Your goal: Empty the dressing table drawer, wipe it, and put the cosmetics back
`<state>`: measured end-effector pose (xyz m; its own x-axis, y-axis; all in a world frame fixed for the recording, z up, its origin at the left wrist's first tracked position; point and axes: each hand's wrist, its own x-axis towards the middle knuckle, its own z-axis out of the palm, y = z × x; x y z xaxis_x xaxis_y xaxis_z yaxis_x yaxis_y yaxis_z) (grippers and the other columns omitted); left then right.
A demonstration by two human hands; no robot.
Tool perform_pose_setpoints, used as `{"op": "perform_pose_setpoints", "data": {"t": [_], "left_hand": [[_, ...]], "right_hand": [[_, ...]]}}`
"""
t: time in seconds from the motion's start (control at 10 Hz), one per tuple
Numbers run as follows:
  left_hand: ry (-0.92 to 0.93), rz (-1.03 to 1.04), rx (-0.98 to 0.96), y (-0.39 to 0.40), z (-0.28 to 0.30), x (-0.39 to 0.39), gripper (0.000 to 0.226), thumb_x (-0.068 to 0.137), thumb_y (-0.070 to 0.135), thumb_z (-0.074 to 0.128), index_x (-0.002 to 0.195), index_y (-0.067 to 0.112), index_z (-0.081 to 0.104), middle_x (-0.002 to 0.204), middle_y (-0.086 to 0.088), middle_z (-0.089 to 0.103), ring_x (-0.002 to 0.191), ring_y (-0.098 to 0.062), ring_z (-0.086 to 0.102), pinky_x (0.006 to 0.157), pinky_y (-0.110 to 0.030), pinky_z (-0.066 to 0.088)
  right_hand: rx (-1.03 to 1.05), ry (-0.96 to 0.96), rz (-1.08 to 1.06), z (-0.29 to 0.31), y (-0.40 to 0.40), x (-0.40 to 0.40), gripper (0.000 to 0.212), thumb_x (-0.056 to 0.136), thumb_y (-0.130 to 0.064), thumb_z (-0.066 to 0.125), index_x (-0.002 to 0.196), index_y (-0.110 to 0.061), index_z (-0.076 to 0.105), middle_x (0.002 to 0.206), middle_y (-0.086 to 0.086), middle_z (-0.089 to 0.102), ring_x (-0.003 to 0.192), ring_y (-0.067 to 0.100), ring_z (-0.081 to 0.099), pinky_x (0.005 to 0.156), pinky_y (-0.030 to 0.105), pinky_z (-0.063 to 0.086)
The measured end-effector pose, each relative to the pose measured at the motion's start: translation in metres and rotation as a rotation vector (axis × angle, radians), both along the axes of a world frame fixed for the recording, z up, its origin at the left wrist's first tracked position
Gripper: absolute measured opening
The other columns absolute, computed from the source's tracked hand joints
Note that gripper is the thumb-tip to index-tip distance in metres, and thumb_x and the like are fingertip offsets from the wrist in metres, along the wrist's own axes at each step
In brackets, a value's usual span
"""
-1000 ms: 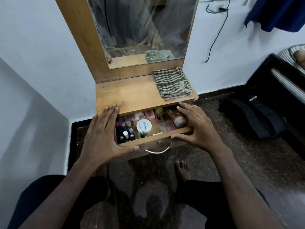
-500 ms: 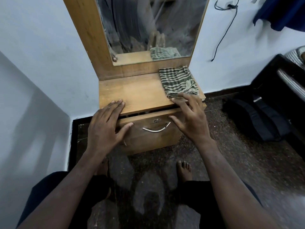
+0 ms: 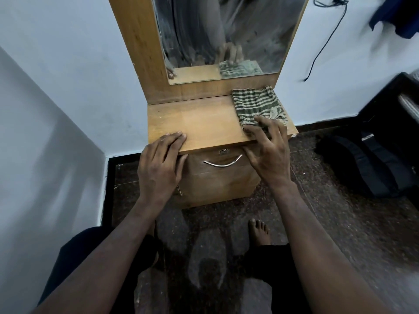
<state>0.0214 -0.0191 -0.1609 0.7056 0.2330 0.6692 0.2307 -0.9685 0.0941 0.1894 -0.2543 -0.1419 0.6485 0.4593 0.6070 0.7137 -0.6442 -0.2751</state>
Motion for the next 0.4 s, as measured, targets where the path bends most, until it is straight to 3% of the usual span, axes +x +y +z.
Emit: {"op": "perform_pose_setpoints", "data": {"t": [0.4], "left_hand": [[0.263,0.027,-0.050,-0.025,0.011,-0.033,0.069,0.106,0.044,0.052,0.166,0.018,0.028,0.171,-0.005,0.029,0.160,-0.025,0.023,0.130,-0.051,0.017]], "right_hand": [[-0.134,0.045,0.088,-0.007,0.015,-0.078,0.061,0.090,-0.027,0.068,0.147,-0.013,0.053,0.162,0.014,0.039,0.152,0.035,0.035,0.122,0.051,0.033]]}}
